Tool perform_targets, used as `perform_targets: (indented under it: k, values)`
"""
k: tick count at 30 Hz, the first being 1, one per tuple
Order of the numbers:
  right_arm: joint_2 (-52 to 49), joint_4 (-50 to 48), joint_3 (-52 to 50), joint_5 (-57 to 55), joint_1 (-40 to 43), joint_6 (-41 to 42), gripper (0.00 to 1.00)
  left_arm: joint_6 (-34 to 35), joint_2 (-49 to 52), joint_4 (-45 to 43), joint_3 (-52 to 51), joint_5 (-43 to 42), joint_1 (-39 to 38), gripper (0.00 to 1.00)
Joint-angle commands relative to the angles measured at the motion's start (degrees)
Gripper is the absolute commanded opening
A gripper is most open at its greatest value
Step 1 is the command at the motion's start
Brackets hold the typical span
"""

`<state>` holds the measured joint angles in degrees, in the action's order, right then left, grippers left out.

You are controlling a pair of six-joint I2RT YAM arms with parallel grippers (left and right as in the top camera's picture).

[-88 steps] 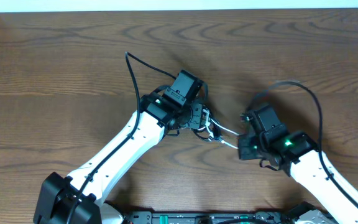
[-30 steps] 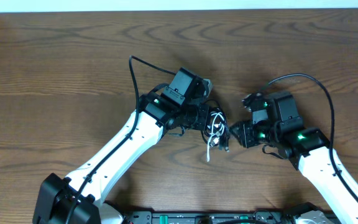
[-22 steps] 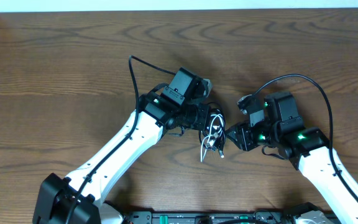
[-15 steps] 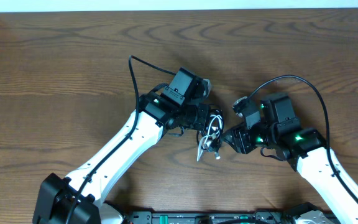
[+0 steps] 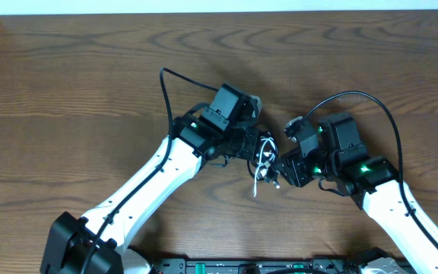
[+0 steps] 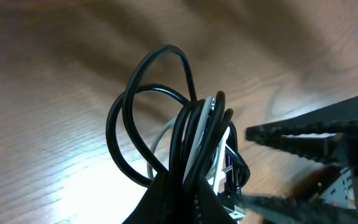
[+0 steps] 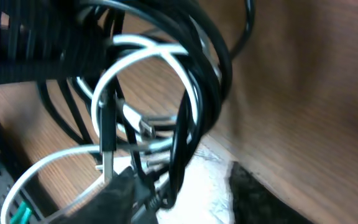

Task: Untangle cables

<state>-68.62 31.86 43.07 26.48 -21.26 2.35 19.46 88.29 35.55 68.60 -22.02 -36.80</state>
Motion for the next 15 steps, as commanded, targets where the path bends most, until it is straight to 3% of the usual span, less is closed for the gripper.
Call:
perform_targets:
  k: [1,4,15]
  values:
    - [0.0,-0.1,0.3,1.5,-0.5,-0.5,0.31,0.3,-1.3,-0.3,-0.1,-2.5,-0.3,0.07]
    - [0.0,-0.1,0.3,1.5,-0.5,-0.5,0.20,0.4,-1.4,-0.7,-0.1,-6.6,-0.3,0.07]
    - [0.0,0.7,0.3,1.0,-0.5,-0.5,0.04,2.3,-1.9,-2.4,-0.1,-16.6,-0.3,0.07]
